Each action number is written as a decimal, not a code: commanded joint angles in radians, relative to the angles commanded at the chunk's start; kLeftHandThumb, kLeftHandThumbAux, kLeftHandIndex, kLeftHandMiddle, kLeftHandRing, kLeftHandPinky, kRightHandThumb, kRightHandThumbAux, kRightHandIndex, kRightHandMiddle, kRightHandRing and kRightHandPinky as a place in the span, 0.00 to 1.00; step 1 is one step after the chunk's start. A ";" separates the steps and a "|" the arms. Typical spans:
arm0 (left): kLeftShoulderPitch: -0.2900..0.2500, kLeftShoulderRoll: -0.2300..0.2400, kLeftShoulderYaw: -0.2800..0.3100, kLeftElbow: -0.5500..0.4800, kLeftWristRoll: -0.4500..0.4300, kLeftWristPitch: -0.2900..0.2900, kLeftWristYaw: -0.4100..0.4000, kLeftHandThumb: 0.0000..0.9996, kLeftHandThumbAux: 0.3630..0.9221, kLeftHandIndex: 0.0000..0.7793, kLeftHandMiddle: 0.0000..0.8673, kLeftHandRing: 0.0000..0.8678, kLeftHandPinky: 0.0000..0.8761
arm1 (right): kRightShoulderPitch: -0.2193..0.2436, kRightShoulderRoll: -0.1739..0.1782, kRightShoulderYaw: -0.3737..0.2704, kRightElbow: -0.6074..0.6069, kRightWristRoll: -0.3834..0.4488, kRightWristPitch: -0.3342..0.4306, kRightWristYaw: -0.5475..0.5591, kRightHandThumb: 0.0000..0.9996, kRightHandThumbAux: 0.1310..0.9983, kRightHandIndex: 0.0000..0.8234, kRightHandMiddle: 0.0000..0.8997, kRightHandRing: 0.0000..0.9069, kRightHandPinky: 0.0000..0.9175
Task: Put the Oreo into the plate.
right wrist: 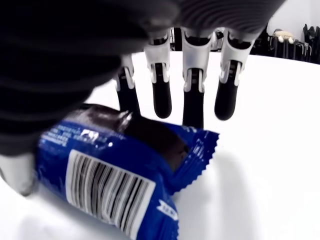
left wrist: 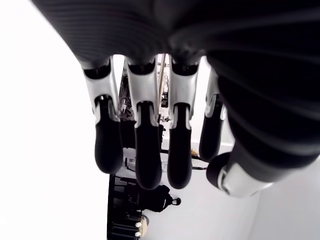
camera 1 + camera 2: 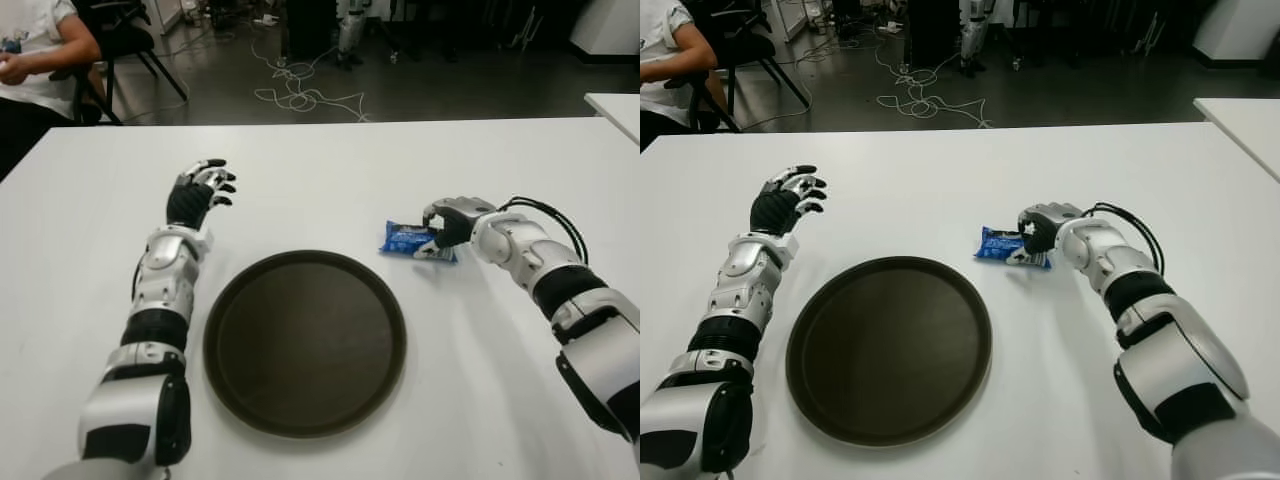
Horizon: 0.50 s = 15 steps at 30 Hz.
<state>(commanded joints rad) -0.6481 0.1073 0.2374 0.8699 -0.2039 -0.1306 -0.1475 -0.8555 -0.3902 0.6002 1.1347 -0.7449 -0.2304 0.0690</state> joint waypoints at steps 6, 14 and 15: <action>-0.001 0.000 -0.001 0.003 0.001 0.000 0.003 0.82 0.58 0.45 0.58 0.60 0.66 | 0.001 -0.007 0.003 -0.015 0.000 -0.003 0.023 0.15 0.43 0.16 0.27 0.28 0.27; 0.001 0.000 -0.007 0.000 0.007 -0.005 0.005 0.82 0.58 0.45 0.58 0.59 0.65 | -0.004 -0.014 -0.003 -0.015 0.005 -0.025 0.026 0.62 0.65 0.45 0.38 0.39 0.39; 0.002 0.000 -0.009 0.000 0.010 -0.007 0.006 0.82 0.58 0.45 0.58 0.59 0.65 | 0.001 -0.015 -0.007 -0.016 0.007 -0.037 0.000 0.65 0.66 0.47 0.39 0.40 0.40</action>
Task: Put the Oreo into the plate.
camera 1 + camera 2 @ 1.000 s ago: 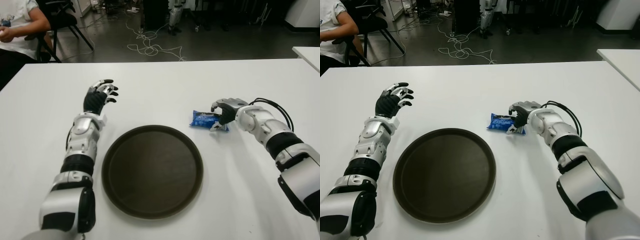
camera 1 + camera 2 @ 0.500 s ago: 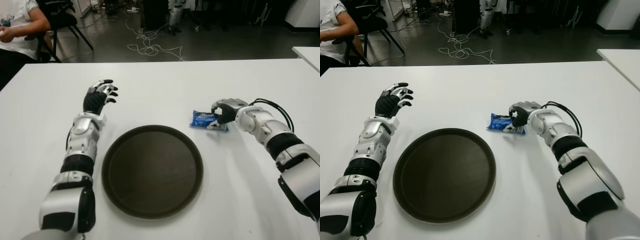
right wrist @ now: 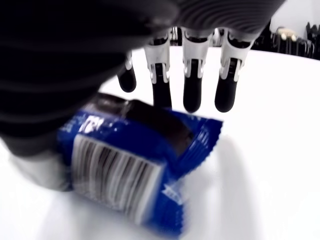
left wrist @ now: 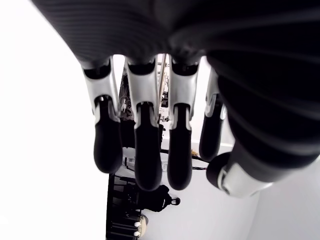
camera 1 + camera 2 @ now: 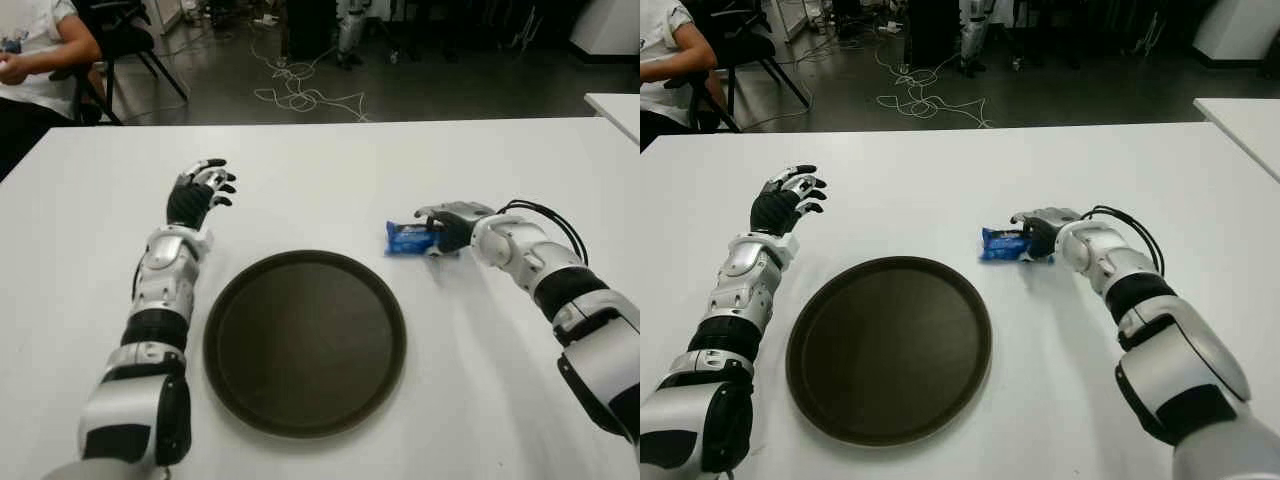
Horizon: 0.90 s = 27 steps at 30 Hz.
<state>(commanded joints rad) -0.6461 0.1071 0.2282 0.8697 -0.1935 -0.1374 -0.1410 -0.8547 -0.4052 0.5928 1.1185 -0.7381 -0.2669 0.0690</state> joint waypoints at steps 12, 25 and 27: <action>0.006 -0.004 -0.009 -0.015 0.003 0.002 0.003 0.82 0.59 0.45 0.58 0.60 0.66 | 0.018 -0.004 -0.008 -0.006 -0.007 -0.026 -0.133 0.70 0.69 0.50 0.45 0.41 0.38; 0.010 -0.014 0.002 -0.033 -0.016 0.020 0.007 0.82 0.58 0.45 0.58 0.60 0.67 | 0.021 -0.001 -0.011 -0.008 -0.007 -0.003 -0.163 0.70 0.70 0.50 0.44 0.42 0.42; 0.011 -0.014 0.002 -0.034 -0.016 0.020 0.007 0.82 0.59 0.45 0.58 0.60 0.67 | 0.021 -0.001 -0.010 -0.009 -0.007 -0.002 -0.164 0.70 0.70 0.50 0.44 0.42 0.42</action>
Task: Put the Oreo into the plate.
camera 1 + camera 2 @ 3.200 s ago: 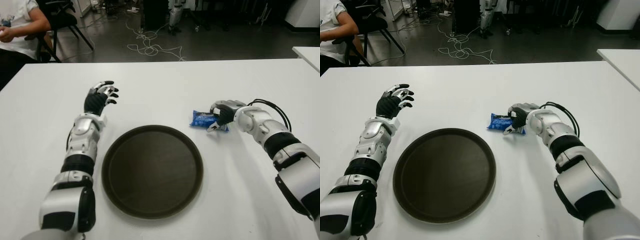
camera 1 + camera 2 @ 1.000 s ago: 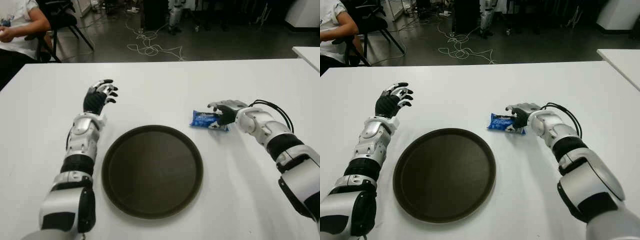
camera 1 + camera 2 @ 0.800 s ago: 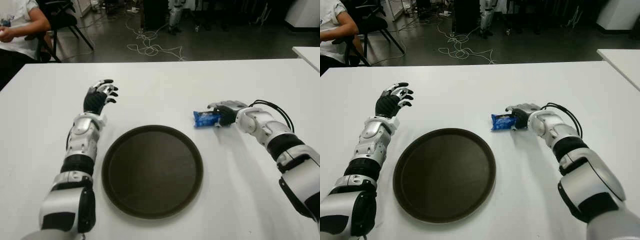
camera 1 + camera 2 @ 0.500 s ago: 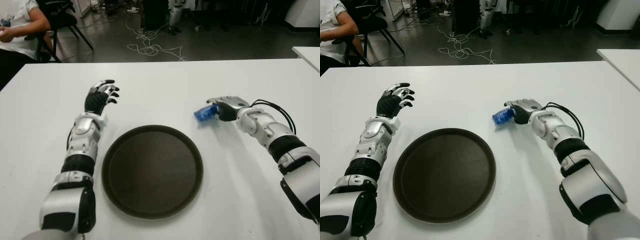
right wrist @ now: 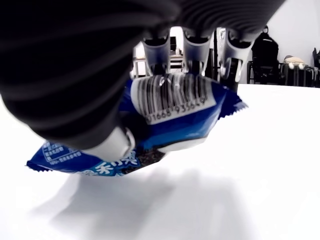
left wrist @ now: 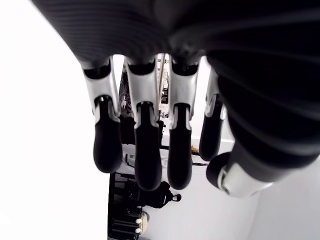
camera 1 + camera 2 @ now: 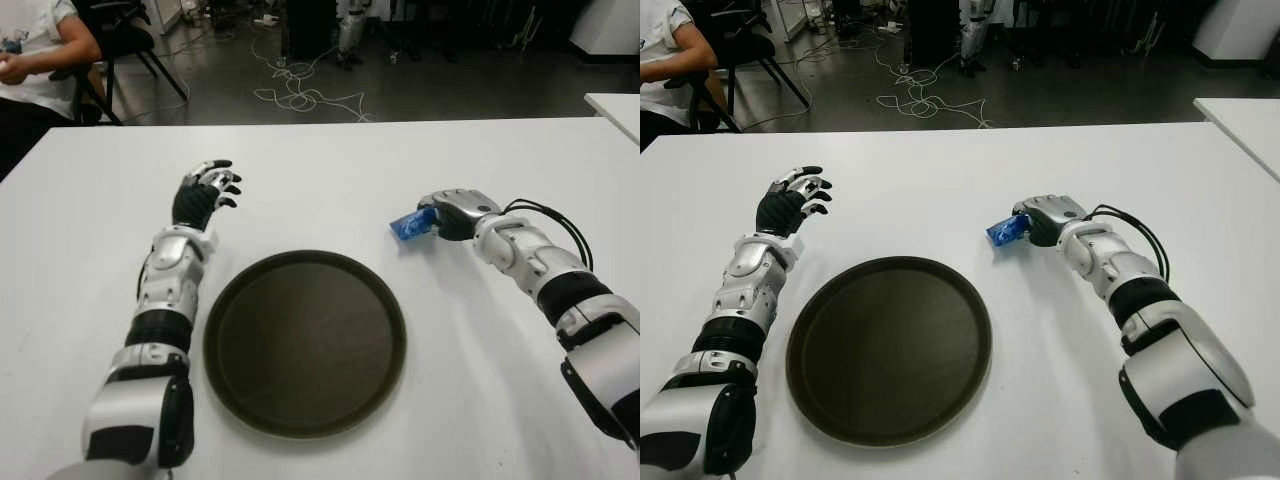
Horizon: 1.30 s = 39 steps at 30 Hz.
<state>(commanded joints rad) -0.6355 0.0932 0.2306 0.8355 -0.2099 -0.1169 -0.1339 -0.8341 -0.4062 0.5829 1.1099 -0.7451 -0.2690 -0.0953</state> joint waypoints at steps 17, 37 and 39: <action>0.004 0.001 -0.005 -0.009 0.012 0.004 0.013 0.82 0.58 0.45 0.59 0.61 0.68 | 0.004 0.001 0.000 -0.010 0.001 0.009 -0.035 0.70 0.70 0.51 0.52 0.50 0.49; 0.001 0.008 -0.002 0.005 0.009 -0.006 -0.003 0.82 0.58 0.46 0.58 0.61 0.67 | 0.020 0.002 -0.024 -0.052 0.005 0.041 -0.179 0.70 0.70 0.50 0.50 0.49 0.48; 0.001 0.009 -0.001 0.006 0.008 -0.006 -0.004 0.82 0.58 0.45 0.58 0.60 0.67 | 0.024 -0.002 -0.030 -0.064 0.005 0.041 -0.205 0.70 0.70 0.50 0.49 0.48 0.47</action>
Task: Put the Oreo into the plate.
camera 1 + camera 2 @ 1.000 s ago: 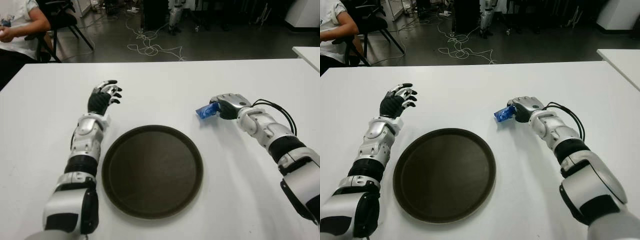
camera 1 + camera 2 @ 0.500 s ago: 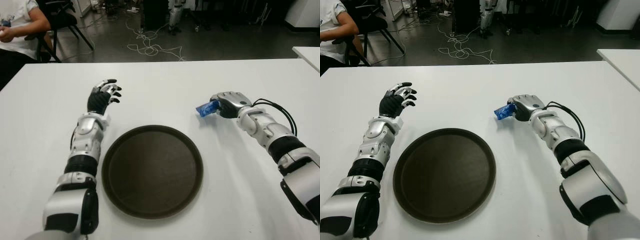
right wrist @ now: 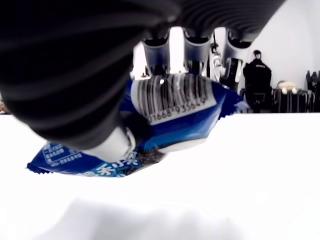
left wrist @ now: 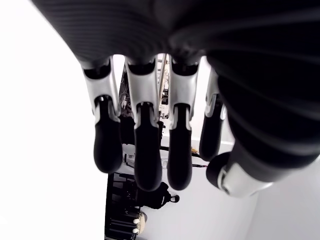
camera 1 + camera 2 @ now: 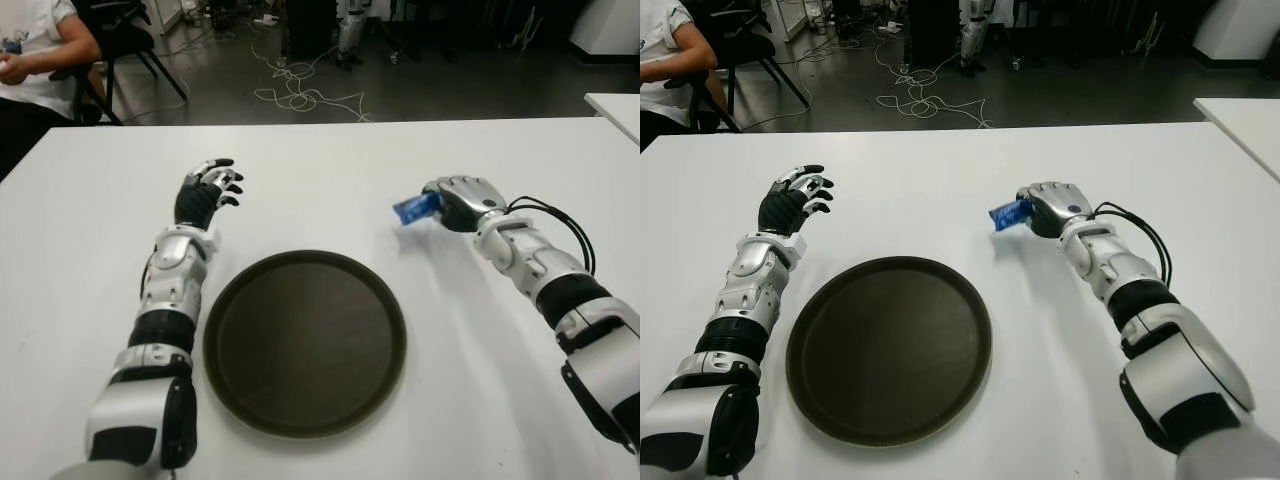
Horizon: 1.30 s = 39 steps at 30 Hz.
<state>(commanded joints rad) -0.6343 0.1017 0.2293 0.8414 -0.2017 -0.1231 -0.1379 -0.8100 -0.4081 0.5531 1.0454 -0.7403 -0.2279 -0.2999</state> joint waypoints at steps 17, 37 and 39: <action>-0.007 0.008 -0.002 0.019 0.009 -0.008 0.002 0.82 0.57 0.48 0.57 0.62 0.68 | 0.202 -0.055 -0.159 -0.526 0.008 0.002 -0.096 0.69 0.69 0.51 0.58 0.57 0.47; -0.009 0.010 -0.001 0.027 0.007 -0.010 0.005 0.82 0.58 0.45 0.58 0.59 0.64 | 0.400 0.015 -0.112 -0.889 0.072 -0.197 0.117 0.69 0.70 0.51 0.70 0.72 0.70; -0.009 0.010 0.000 0.026 0.007 -0.008 0.005 0.82 0.58 0.45 0.58 0.59 0.64 | 0.414 0.006 -0.112 -0.923 0.089 -0.209 0.181 0.69 0.70 0.51 0.69 0.72 0.69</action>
<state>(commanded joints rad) -0.6432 0.1119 0.2289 0.8670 -0.1949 -0.1316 -0.1333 -0.3957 -0.4026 0.4406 0.1224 -0.6512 -0.4365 -0.1187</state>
